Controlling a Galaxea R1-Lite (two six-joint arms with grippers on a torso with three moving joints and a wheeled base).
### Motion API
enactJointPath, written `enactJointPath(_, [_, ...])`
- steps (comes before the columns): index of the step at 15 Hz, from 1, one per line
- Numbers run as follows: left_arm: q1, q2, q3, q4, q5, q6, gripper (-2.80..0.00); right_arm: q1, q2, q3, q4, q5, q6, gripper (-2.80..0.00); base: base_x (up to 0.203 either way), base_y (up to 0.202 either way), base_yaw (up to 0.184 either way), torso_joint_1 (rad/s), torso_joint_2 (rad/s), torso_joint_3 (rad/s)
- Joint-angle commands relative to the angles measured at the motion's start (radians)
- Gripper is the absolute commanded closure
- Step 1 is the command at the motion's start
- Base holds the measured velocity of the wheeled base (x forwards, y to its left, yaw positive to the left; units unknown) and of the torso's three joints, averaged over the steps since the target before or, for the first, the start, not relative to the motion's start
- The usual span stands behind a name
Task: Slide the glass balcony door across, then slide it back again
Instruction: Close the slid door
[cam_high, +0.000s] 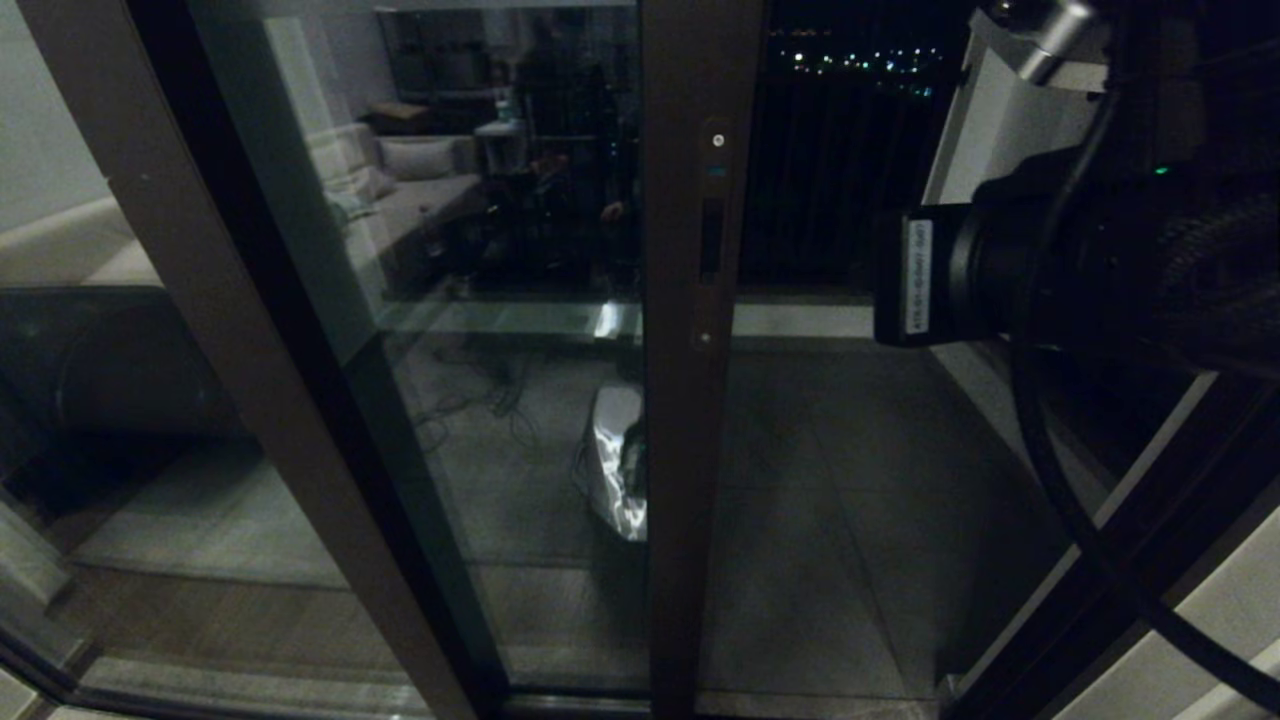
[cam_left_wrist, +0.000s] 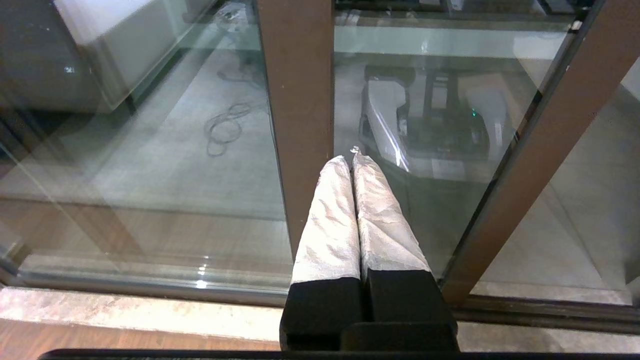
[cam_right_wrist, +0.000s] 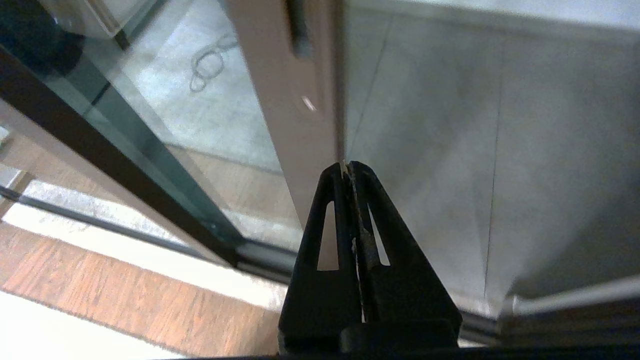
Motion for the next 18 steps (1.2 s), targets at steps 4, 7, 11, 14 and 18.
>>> enactJointPath(4, [0.0,0.0,0.002,0.0,0.0,0.0,0.0,-0.003,0.233,-0.228,0.003,-0.021,-0.055,0.0,0.0,0.0,0.0,0.0,0.0,0.0])
enactJointPath(7, [0.0,0.0,0.002,0.0,0.0,0.0,0.0,-0.008,0.272,-0.225,0.003,-0.083,-0.056,-2.8,0.0,0.0,0.0,0.0,0.0,0.0])
enactJointPath(11, [0.0,0.0,0.002,0.0,0.0,-0.001,0.0,-0.074,0.297,-0.263,0.003,-0.102,-0.069,-2.8,0.0,0.0,0.0,0.0,0.0,0.0])
enactJointPath(14, [0.0,0.0,0.002,0.0,0.0,0.001,0.0,-0.123,0.309,-0.323,0.003,-0.1,-0.111,-2.8,0.0,0.0,0.0,0.0,0.0,0.0])
enactJointPath(18, [0.0,0.0,0.002,0.0,0.0,0.001,0.0,-0.134,0.353,-0.368,0.001,-0.1,-0.115,-2.8,0.0,0.0,0.0,0.0,0.0,0.0])
